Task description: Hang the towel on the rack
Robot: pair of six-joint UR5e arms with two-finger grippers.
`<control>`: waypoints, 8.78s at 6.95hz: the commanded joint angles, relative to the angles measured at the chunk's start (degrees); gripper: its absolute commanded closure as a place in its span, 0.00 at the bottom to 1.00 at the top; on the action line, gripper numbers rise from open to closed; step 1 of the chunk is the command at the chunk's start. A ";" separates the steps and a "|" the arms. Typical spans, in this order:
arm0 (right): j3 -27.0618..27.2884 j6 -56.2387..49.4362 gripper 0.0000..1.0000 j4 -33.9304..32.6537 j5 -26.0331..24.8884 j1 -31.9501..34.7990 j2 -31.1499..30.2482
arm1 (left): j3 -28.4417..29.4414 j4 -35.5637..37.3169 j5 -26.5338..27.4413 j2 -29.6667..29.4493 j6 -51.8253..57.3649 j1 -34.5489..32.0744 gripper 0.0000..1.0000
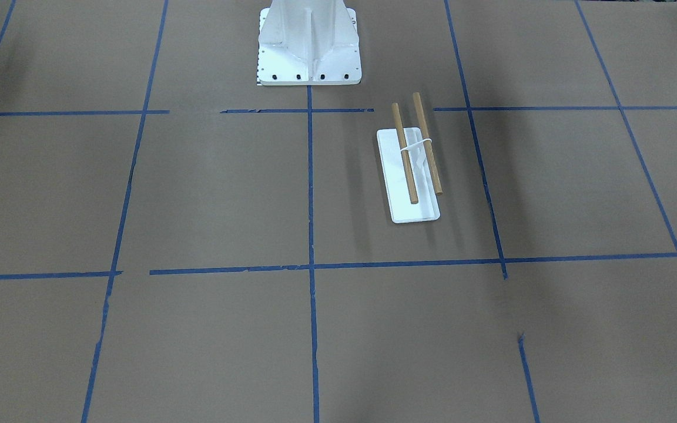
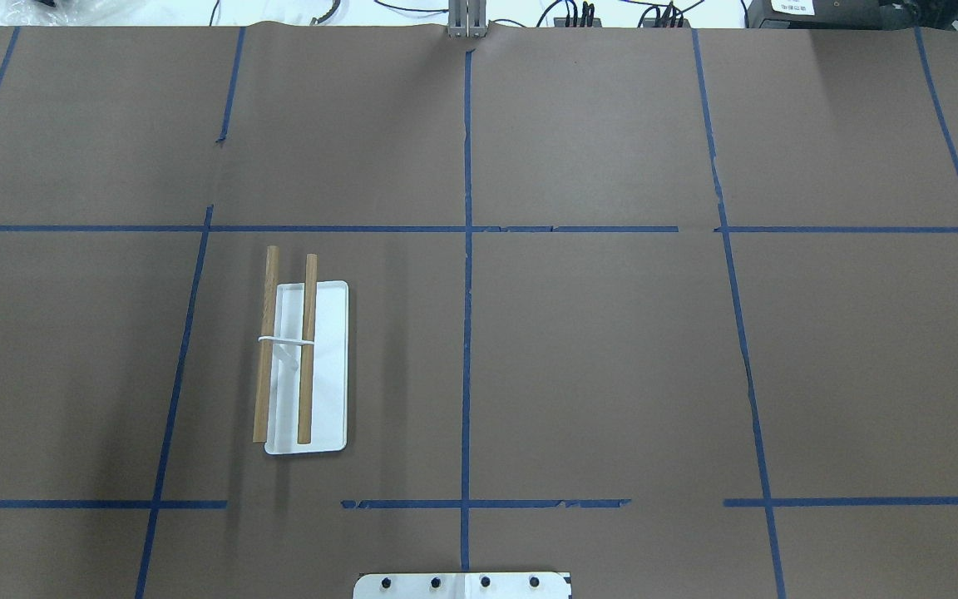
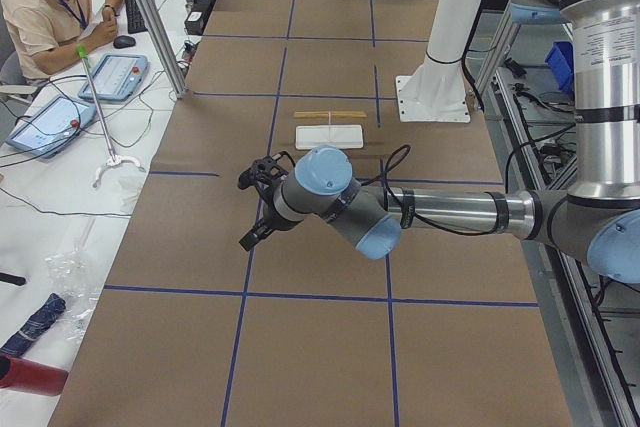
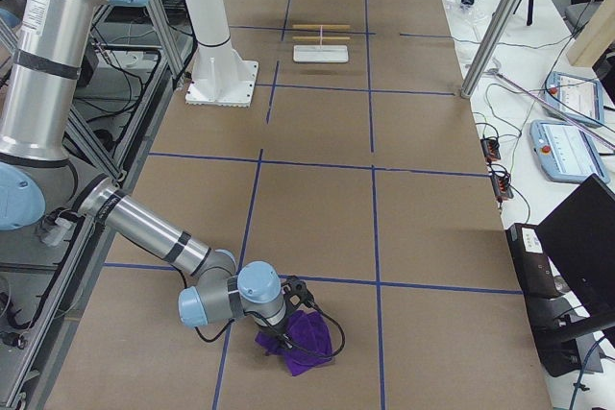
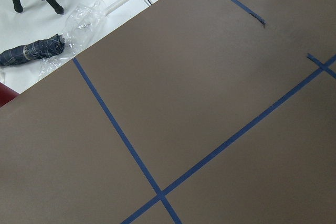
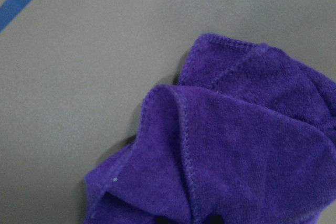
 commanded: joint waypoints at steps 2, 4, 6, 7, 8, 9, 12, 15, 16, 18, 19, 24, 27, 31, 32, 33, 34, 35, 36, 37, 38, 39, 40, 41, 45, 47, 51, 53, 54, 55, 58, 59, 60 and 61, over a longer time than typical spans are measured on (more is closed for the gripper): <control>0.64 -1.77 1.00 1.12 -1.02 0.00 0.00 | 0.11 0.00 0.00 -0.13 -0.06 0.04 0.00; 4.39 -2.20 1.00 0.94 0.21 1.39 -0.78 | 0.11 0.00 0.00 -0.13 -0.32 0.04 0.00; 8.71 -2.21 1.00 0.15 6.07 5.51 -0.53 | 0.11 0.09 -0.09 -0.65 -0.67 0.04 0.00; 13.95 -2.21 1.00 -6.90 8.80 8.67 -0.27 | -1.11 0.00 0.00 -0.57 -1.37 -0.05 0.00; 25.57 -1.94 1.00 -20.02 8.39 9.40 -0.26 | -2.51 -1.04 0.09 -0.22 -1.73 0.04 0.00; 37.35 -1.42 1.00 -33.99 8.22 9.40 -0.09 | -2.61 -1.92 0.09 -0.65 -1.82 0.74 0.00; 47.40 7.40 1.00 -47.31 13.10 6.27 9.36 | -5.49 -1.58 0.27 -3.72 -16.48 8.27 0.00; 50.02 33.03 1.00 -46.61 14.02 -7.16 22.10 | -8.84 -1.58 0.35 -13.27 -44.67 20.47 0.00; 50.30 38.61 1.00 -46.61 12.80 -12.08 27.63 | -8.94 -1.49 0.53 -19.14 -58.20 26.43 0.00; 50.12 41.91 1.00 -46.43 7.63 -20.26 36.17 | -8.33 -1.41 5.32 -28.82 -81.16 36.03 0.03; 50.30 45.14 1.00 -46.08 5.08 -23.61 38.21 | -7.80 -0.97 10.58 -31.56 -89.45 41.12 0.20; 52.84 61.60 1.00 -36.06 -9.00 -36.19 41.74 | -0.53 12.83 20.83 -49.14 -114.11 49.87 0.31; 52.76 62.13 1.00 -35.97 -9.10 -36.83 44.73 | 3.08 12.83 23.90 -52.84 -117.99 54.61 0.31; 52.41 62.04 1.00 -33.35 -9.28 -36.57 45.62 | 4.95 13.70 23.82 -53.65 -117.57 54.80 0.24; 52.32 62.04 1.00 -33.25 -10.41 -36.56 45.62 | 4.42 15.02 23.65 -53.65 -117.57 54.71 0.24; 52.23 62.04 1.00 -32.64 -12.07 -36.56 45.79 | 4.24 15.03 23.47 -53.74 -117.66 54.80 0.24; 52.23 62.04 1.00 -31.94 -13.05 -36.56 45.62 | 4.07 15.12 23.38 -53.65 -117.66 54.97 0.29; 52.15 62.04 1.00 -31.58 -14.97 -36.48 45.53 | 4.07 15.12 22.86 -53.57 -117.66 55.41 0.29; 52.15 62.04 1.00 -31.58 -16.56 -36.48 45.61 | 3.98 16.07 20.68 -53.83 -118.44 55.59 0.29; 52.15 62.13 1.00 -31.58 -17.62 -36.56 45.62 | 3.98 17.04 20.66 -54.61 -119.49 55.67 0.29; 52.06 62.13 1.00 -31.06 -18.15 -36.56 45.53 | 3.89 17.05 20.66 -55.23 -120.20 55.67 0.31; 52.06 61.96 1.00 -30.70 -18.07 -36.56 45.18 | 3.37 17.05 20.74 -55.41 -120.03 55.67 0.31; 52.06 61.61 1.00 -30.79 -17.80 -37.35 44.83 | 3.54 17.14 20.74 -54.71 -118.73 55.67 0.30; 52.58 61.78 1.00 -30.70 -17.63 -38.05 44.30 | 3.89 19.58 20.66 -54.79 -114.28 55.59 0.30; 53.81 61.95 1.00 -30.26 -18.41 -43.84 43.68 | 4.24 24.52 17.93 -54.97 -106.41 51.20 0.30; 53.82 61.87 1.00 -30.26 -24.80 -49.11 43.68 | 4.24 24.61 17.84 -55.15 -106.41 51.19 0.30; 53.73 57.75 1.00 -30.26 -25.10 -50.36 43.68 | 4.50 24.52 15.92 -57.25 -106.41 51.63 0.28; 53.64 55.19 1.00 -30.26 -25.10 -50.36 44.12 | 4.59 24.52 15.12 -56.91 -104.67 51.63 0.33; 53.55 55.19 1.00 -30.26 -25.01 -50.36 44.30 | 4.59 24.52 15.12 -56.90 -104.65 51.63 0.51; 53.38 55.19 1.00 -30.26 -24.92 -50.36 44.30 | 4.59 24.52 15.12 -56.82 -104.65 52.24 0.71; 53.11 54.84 1.00 -30.26 -24.83 -50.45 44.38 | 4.42 24.43 15.12 -56.82 -103.34 52.69 1.00; 53.11 54.84 1.00 -30.26 -24.75 -50.45 44.39 | 4.51 24.43 15.12 -56.82 -103.07 52.69 1.00; 53.11 54.84 1.00 -30.26 -24.57 -50.45 44.39 | 4.51 24.43 15.12 -56.64 -102.98 52.77 1.00; 53.03 55.01 0.47 -30.35 -24.66 -50.54 44.30 | 4.42 24.43 15.12 -56.55 -102.46 52.69 1.00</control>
